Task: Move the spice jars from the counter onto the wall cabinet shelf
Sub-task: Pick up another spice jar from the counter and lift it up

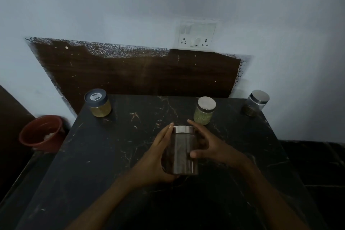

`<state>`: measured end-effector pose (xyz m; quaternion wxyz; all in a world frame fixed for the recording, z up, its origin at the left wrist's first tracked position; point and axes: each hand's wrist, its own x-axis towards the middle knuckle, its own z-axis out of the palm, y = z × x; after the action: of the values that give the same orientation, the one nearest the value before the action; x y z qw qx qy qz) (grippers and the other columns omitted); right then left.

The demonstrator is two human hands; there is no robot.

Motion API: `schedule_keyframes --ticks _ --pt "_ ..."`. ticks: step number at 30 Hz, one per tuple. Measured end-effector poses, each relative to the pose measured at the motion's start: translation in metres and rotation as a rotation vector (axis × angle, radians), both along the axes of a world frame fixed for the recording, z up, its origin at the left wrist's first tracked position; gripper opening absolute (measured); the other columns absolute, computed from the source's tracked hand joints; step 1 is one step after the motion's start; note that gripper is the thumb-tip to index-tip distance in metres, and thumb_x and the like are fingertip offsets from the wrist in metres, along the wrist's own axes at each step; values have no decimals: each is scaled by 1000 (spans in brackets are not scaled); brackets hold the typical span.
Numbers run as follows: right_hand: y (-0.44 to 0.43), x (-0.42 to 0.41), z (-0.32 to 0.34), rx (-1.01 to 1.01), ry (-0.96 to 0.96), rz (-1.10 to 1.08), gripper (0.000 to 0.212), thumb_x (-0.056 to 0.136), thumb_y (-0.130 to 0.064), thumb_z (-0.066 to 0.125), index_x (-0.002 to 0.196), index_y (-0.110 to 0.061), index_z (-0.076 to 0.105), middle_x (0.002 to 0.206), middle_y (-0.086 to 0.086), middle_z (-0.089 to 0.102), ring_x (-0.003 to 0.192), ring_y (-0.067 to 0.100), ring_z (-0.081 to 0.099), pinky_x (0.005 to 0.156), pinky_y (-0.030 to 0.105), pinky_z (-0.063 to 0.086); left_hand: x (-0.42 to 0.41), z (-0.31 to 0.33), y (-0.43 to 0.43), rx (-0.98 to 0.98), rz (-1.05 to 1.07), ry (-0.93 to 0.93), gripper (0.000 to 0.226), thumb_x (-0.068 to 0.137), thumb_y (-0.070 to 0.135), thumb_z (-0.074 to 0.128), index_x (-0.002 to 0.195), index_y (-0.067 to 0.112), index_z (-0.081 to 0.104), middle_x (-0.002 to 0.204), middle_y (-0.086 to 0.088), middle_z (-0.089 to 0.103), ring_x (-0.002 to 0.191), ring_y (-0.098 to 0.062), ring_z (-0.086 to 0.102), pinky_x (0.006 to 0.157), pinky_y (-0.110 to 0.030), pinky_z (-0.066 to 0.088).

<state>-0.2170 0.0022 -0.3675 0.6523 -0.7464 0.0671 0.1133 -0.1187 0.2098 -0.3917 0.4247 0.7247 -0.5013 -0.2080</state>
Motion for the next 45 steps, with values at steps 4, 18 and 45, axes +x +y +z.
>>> schedule_keyframes --ticks 4,18,45 --pt "7 -3 1 -137 -9 58 111 56 -33 83 133 -61 9 151 -10 17 134 11 32 108 40 37 0 -2 -1 14 9 -26 121 64 42 79 148 28 -7 152 23 -10 142 -6 16 105 -38 42" --pt "28 -5 4 -536 -63 149 131 55 -43 82 143 -40 -15 145 -32 -15 139 7 7 114 31 23 -2 4 -5 121 -31 -145 123 61 55 76 139 48 -19 146 27 -29 139 1 -5 108 -22 25" --pt "18 -15 12 -400 -41 32 128 60 -22 86 139 -46 -12 137 -33 -3 127 -8 13 88 -5 21 0 12 2 80 23 232 131 54 49 83 144 41 -13 146 32 -5 137 -2 20 110 -34 36"
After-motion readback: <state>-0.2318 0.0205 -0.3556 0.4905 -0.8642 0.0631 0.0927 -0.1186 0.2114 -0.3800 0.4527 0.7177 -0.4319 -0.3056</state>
